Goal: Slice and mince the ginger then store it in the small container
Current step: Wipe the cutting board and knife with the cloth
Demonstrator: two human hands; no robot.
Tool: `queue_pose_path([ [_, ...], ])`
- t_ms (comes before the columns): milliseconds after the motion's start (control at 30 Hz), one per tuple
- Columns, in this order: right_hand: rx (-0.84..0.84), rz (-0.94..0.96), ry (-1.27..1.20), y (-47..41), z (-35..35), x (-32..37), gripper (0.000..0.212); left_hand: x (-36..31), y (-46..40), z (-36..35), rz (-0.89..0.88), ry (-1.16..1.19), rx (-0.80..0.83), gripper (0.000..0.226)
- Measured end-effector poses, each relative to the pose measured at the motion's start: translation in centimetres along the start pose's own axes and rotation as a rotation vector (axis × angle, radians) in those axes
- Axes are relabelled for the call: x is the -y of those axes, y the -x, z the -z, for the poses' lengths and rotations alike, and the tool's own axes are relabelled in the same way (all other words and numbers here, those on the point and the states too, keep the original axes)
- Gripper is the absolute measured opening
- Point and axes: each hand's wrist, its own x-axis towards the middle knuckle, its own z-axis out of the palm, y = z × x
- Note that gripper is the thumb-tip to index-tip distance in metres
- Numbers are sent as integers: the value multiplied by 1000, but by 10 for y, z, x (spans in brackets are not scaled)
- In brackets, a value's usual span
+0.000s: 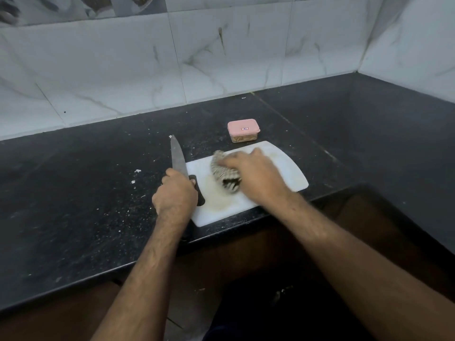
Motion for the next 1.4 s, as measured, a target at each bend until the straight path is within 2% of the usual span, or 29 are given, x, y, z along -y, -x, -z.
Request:
queue_pose_path([
  [100,44,108,-10,17,-13,20,72,0,0,2,15,14,9,49],
  [233,43,-107,-47,33,-6,-35,70,3,-5,6,12,52,25,55],
  [300,-9,-225,47,35,5,-63,68,6,-8,7,14,75,35,59],
  [400,-94,-290,171,37,18,-71,65,7,-5,5,16,90,33,61],
  [467,-104,-231,100,38,22,-56,63,7,-3,4,6,95,27,59],
  [533,-42,-52,-23,43,19,-29,69,6,-3,5,-1,96,28,59],
  [600,62,140,-15,52,7,-5,71,6,-2,6,-1,93,32,60],
  [633,81,169,3,56,2,-3,73,6,-2,7,-1,91,33,60],
  [767,-23,-89,76,65,12,-45,75,4,-2,8,-8,93,31,60],
  [900,-87,-319,340,59,35,-73,51,5,0,8,-1,83,22,60],
  [933,-108,-318,351,57,38,-70,47,5,1,8,-1,79,21,60],
  [1000,-119,-215,238,50,41,-55,54,1,2,8,-4,80,20,60],
  [1067,-61,-48,98,42,35,-31,62,-1,4,9,-4,86,27,59],
  [1133,12,57,59,38,14,-16,71,-2,6,9,2,87,34,59],
  [1233,30,21,14,42,-3,-29,77,0,5,10,0,72,29,59],
  [1300,-5,-29,61,46,6,-50,72,2,2,11,-3,60,16,60],
  [1400,-25,-201,161,45,24,-80,57,4,1,8,3,49,3,59],
])
